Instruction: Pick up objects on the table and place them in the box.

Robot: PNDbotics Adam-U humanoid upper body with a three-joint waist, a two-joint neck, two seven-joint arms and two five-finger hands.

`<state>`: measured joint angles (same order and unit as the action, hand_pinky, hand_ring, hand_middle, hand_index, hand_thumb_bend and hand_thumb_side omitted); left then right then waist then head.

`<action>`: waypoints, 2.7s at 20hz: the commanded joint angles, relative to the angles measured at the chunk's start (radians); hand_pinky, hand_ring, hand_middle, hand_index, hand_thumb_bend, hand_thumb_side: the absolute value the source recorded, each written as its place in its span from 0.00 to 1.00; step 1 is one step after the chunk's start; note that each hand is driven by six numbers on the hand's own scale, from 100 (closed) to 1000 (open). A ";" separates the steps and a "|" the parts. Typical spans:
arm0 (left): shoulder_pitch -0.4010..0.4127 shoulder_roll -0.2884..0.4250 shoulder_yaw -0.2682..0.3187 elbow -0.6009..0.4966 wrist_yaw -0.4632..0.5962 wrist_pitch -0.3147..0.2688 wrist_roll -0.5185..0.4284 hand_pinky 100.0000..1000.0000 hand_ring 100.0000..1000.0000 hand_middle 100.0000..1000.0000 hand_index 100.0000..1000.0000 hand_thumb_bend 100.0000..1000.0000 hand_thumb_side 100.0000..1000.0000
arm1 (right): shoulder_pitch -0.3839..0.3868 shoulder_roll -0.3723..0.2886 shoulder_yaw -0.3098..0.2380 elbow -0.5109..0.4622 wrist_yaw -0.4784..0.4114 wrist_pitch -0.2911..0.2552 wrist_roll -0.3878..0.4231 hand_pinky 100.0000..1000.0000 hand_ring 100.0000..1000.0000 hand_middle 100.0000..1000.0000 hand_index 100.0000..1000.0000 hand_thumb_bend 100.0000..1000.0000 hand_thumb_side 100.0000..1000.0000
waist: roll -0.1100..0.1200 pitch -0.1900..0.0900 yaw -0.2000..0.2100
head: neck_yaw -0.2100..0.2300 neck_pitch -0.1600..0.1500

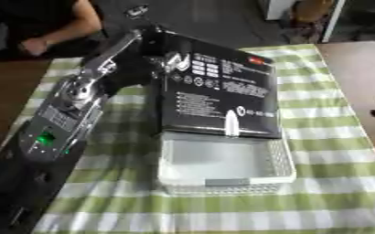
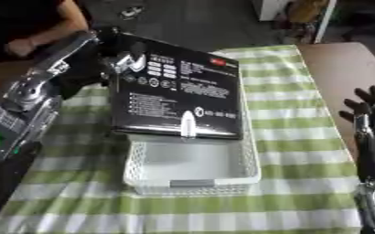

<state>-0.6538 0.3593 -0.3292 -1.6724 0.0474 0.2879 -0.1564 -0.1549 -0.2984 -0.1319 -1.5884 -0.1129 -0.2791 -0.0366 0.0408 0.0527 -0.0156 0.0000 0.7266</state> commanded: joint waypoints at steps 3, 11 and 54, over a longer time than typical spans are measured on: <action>-0.039 -0.003 -0.046 -0.019 -0.225 -0.109 -0.116 0.22 0.33 0.50 0.52 0.00 0.25 | -0.005 -0.008 0.000 -0.011 -0.005 0.000 0.006 0.76 0.83 0.88 1.00 0.00 0.55 | -0.002 -0.014 -0.002 | 0.010 0.005; -0.032 0.006 -0.051 -0.095 -0.815 -0.505 -0.301 0.88 0.90 0.93 0.90 0.87 0.70 | -0.005 -0.007 0.000 -0.012 -0.005 0.000 0.007 0.76 0.83 0.88 1.00 0.00 0.56 | -0.002 -0.015 -0.002 | 0.009 0.005; -0.084 0.200 0.296 -0.118 -0.474 -0.528 0.169 0.76 0.83 0.87 0.88 0.43 0.72 | -0.003 -0.006 -0.006 -0.009 -0.006 0.001 0.007 0.76 0.82 0.87 1.00 0.00 0.55 | 0.000 -0.009 0.000 | -0.009 -0.014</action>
